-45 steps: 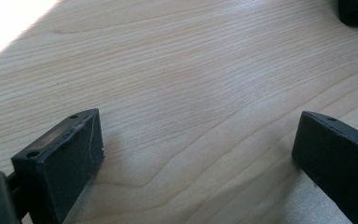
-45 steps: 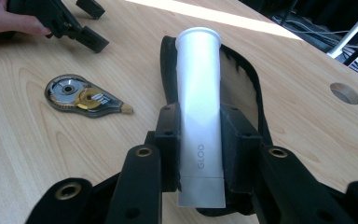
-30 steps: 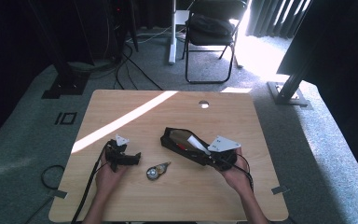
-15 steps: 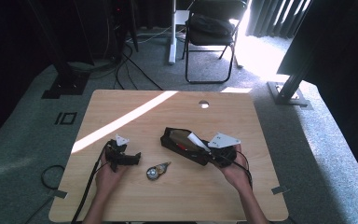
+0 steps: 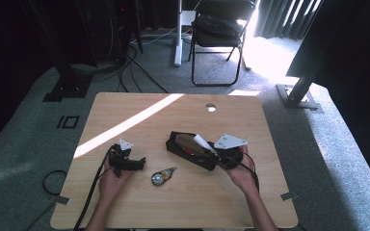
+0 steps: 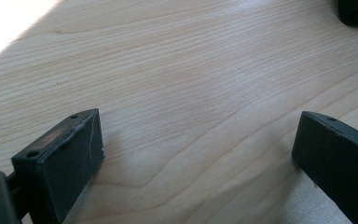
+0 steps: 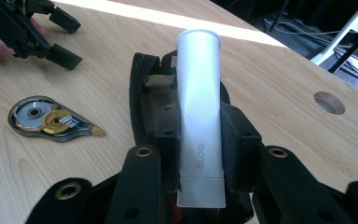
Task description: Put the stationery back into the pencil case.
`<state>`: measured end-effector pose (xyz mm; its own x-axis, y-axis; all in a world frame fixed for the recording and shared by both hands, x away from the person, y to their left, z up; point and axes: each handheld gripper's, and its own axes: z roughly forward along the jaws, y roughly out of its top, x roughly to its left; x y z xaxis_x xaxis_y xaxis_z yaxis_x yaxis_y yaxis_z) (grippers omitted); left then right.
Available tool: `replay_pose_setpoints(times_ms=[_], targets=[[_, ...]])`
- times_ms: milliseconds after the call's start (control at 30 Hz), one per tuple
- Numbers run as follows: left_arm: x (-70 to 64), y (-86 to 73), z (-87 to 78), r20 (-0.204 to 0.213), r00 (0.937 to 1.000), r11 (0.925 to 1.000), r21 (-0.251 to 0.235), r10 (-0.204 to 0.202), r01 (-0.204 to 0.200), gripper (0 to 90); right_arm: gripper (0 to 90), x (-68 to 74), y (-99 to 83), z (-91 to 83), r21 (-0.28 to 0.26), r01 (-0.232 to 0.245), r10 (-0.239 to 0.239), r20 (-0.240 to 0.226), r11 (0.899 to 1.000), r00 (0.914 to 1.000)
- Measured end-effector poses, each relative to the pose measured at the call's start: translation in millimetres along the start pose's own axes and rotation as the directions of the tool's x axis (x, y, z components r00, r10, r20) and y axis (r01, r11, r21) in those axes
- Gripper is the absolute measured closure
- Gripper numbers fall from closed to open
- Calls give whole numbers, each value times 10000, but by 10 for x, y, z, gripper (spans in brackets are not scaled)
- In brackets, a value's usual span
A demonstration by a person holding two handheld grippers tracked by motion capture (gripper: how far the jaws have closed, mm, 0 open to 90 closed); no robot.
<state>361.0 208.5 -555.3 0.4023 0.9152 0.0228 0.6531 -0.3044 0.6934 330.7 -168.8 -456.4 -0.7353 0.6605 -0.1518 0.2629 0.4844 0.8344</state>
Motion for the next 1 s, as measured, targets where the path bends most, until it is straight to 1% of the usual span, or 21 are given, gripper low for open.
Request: replay_pose_setpoints(times_ms=[400, 633, 1000], targets=[[0, 0, 0, 0, 10000, 10000, 1, 2, -2, 23, 710, -40, 11, 72, 83, -92, 92, -19, 9999, 10000], [0, 0, 0, 0, 10000, 10000, 2, 2, -2, 23, 710, -59, 25, 120, 91, -54, 55, -67, 9999, 10000], [0, 0, 0, -1, 10000, 10000, 3, 3, -3, 23, 710, -115, 11, 201, 197, -215, 218, -132, 9996, 9997]])
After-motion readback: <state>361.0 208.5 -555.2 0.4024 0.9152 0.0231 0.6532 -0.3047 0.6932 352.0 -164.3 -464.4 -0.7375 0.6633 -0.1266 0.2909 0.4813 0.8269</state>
